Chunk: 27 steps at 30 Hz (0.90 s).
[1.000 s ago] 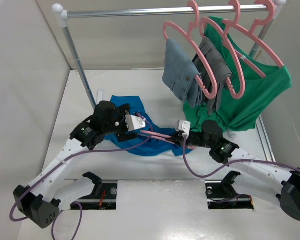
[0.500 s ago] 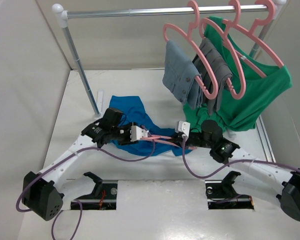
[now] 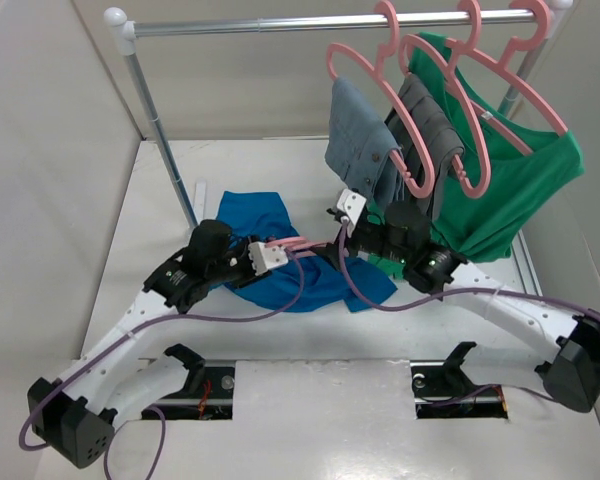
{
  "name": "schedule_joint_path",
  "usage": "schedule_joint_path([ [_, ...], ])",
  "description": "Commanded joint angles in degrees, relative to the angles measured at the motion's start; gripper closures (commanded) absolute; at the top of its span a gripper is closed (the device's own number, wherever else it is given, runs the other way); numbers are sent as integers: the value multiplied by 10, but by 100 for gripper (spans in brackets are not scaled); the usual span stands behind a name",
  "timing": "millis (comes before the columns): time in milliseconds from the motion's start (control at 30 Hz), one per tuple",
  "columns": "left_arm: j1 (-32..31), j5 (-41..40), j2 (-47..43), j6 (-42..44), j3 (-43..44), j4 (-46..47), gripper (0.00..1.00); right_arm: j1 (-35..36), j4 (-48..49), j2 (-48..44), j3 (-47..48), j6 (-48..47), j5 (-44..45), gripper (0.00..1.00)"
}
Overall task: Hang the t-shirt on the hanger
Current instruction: Place tshirt on hanger
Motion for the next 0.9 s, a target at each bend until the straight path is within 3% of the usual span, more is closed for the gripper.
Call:
schedule_joint_path([
  [0, -2, -22, -40, -38, -23, 17, 100, 11, -37, -30, 25, 37, 110, 1],
  [433, -2, -65, -16, -96, -34, 29, 100, 97, -140, -56, -37, 102, 190, 1],
  [500, -2, -70, -10, -96, -34, 34, 100, 97, -140, -34, -52, 102, 169, 10],
  [633, -2, -70, -10, -102, -29, 40, 100, 97, -134, -1, -47, 112, 140, 51],
  [700, -2, -75, -10, -103, -29, 40, 100, 97, -134, -1, -36, 118, 150, 62],
  [733, -2, -75, -4, -103, -29, 40, 100, 106, -134, -11, -31, 118, 166, 56],
  [767, -2, -75, -4, -103, -29, 40, 100, 112, -134, -25, -25, 118, 189, 43],
  [800, -2, -75, -4, -97, -29, 40, 100, 118, -134, -39, -25, 118, 244, 8],
  [833, -2, -75, -4, -97, -29, 34, 100, 118, -134, -55, -25, 118, 264, 0],
  [867, -2, -75, -9, -90, -36, 34, 100, 118, -129, -88, -25, 118, 280, 0],
])
